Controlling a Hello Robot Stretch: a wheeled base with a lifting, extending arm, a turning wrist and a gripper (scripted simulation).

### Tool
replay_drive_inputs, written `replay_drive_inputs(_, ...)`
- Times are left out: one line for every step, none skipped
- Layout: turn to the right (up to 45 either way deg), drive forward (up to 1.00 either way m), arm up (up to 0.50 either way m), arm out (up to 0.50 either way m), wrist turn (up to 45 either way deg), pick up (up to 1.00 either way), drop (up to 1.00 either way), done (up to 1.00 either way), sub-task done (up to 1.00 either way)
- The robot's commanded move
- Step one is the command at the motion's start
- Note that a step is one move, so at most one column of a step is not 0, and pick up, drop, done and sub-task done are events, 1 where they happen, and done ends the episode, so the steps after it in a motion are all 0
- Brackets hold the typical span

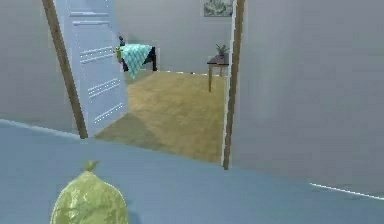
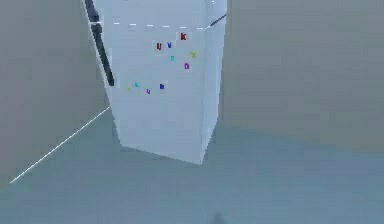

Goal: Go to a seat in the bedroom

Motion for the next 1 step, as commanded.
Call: replay_drive_inputs(0.0, 0.9, 0.0, 0.0, 0.0, 0.0, 0.0, 0.0, 0.0)
